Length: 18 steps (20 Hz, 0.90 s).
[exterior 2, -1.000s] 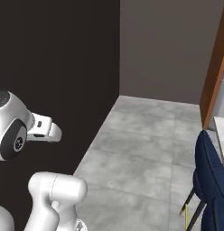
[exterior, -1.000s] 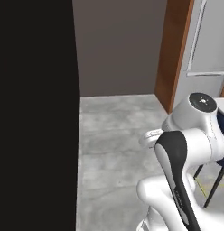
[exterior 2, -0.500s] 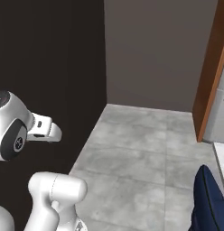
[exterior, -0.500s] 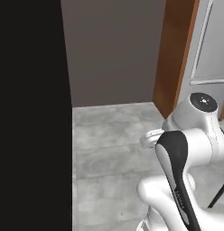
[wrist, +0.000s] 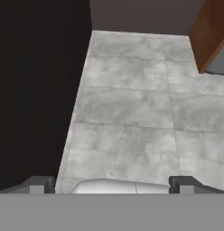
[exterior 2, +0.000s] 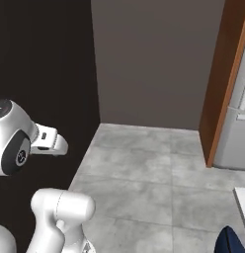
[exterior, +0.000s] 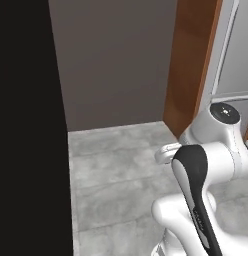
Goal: Four empty soda cans are scattered around the kitchen. Gather all the cans and cluster them next to the stove for recycling.
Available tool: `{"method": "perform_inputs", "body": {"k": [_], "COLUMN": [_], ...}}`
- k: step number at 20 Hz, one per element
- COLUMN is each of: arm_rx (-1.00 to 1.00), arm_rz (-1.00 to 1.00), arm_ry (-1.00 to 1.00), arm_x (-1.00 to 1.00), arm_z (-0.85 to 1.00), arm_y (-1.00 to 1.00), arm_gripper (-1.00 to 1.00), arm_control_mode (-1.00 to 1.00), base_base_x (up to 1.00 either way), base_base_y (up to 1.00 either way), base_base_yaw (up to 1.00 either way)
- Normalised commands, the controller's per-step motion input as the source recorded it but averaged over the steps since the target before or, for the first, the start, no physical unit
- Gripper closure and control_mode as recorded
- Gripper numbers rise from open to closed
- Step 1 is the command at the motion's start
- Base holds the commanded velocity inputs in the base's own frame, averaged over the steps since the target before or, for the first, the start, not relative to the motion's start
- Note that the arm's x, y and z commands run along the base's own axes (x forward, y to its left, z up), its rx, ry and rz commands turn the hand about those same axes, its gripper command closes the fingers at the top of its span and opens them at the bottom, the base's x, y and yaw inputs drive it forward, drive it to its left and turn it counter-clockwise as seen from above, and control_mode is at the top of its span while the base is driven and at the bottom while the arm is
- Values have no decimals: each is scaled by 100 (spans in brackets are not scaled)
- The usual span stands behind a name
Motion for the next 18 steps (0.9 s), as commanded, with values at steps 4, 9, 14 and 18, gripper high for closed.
{"method": "perform_inputs", "body": {"k": [4, 9, 14, 18], "arm_rx": [0, 0, 0, 0], "arm_rz": [0, 0, 0, 0], "arm_ry": [0, 0, 0, 0], "arm_x": [0, 0, 0, 0], "arm_z": [0, 0, 0, 0], "arm_y": [0, 0, 0, 0], "arm_gripper": [-100, -100, -100, -100], "arm_control_mode": [100, 100, 100, 100], "base_base_x": [50, 22, 0, 0], "base_base_y": [0, -3, 0, 0], "base_base_yaw": [-19, -37, -50, -50]}}
